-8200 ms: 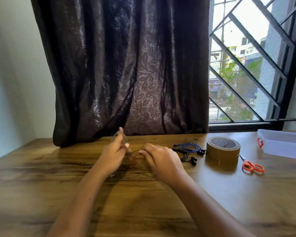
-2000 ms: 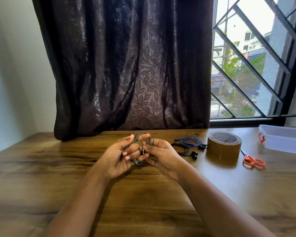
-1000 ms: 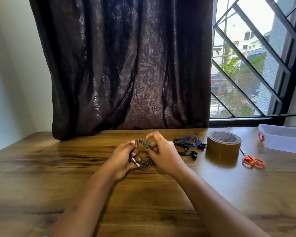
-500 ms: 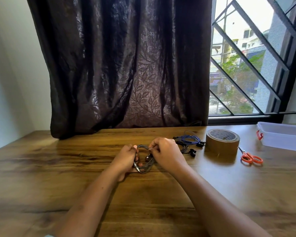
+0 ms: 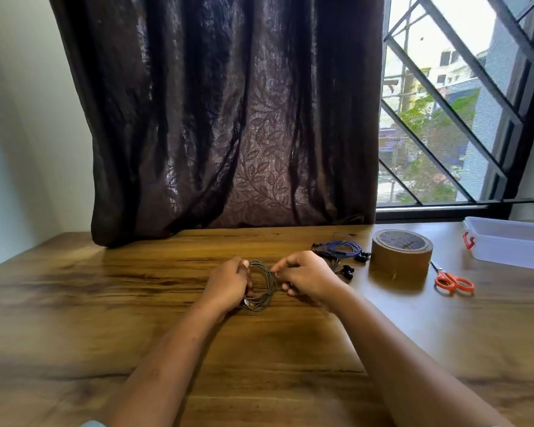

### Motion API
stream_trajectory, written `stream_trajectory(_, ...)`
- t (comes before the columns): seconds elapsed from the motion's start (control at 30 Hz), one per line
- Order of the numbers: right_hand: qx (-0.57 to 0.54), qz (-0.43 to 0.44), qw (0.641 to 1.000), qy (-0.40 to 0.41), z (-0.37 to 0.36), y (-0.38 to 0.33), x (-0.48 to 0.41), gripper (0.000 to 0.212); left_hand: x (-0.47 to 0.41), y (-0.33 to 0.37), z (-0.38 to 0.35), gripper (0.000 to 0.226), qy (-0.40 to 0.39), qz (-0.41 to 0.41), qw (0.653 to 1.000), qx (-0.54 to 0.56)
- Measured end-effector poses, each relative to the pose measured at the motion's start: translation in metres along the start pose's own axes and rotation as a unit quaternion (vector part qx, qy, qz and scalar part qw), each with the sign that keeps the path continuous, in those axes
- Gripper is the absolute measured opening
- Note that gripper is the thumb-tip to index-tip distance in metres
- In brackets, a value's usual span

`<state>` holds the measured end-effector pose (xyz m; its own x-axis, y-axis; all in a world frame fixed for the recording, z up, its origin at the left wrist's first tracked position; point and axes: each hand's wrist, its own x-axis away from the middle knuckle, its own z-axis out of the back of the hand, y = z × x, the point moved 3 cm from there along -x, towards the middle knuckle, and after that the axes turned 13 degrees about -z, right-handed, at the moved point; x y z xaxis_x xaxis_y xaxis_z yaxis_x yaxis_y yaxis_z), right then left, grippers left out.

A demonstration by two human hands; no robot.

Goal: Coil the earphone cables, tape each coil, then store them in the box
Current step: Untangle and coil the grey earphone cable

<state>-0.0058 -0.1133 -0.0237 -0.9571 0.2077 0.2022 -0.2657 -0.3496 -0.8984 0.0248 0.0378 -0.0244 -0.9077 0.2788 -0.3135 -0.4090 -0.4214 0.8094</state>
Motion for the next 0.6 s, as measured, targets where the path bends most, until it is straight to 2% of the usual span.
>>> stream_trajectory(0.1,0.053,0.033,0.998,0.025,-0.003,-0.001,0.0,0.014,0.001,-0.001,0.002,0.026,0.002,0.016,1.0,0.023)
stream_trajectory(0.2,0.093,0.061,0.993,0.045,-0.003,-0.004,0.001,0.023,0.001,0.001,0.0,0.029,-0.002,0.024,0.997,0.077)
stream_trajectory(0.37,0.058,0.062,0.996,-0.005,-0.006,-0.003,0.002,0.018,0.002,0.003,-0.004,0.027,-0.025,0.064,0.977,0.2)
stream_trajectory(0.43,0.016,0.063,0.998,0.008,-0.004,0.0,-0.002,0.014,0.004,0.006,-0.004,0.026,-0.021,0.077,0.97,0.231)
stream_trajectory(0.53,-0.067,0.04,0.997,-0.012,-0.004,0.001,-0.003,0.025,0.005,0.01,-0.006,0.025,-0.003,0.084,0.963,0.258)
stream_trajectory(0.6,-0.109,0.03,0.993,-0.02,-0.003,0.001,-0.004,0.023,0.005,0.012,-0.007,0.026,0.007,0.081,0.961,0.263)
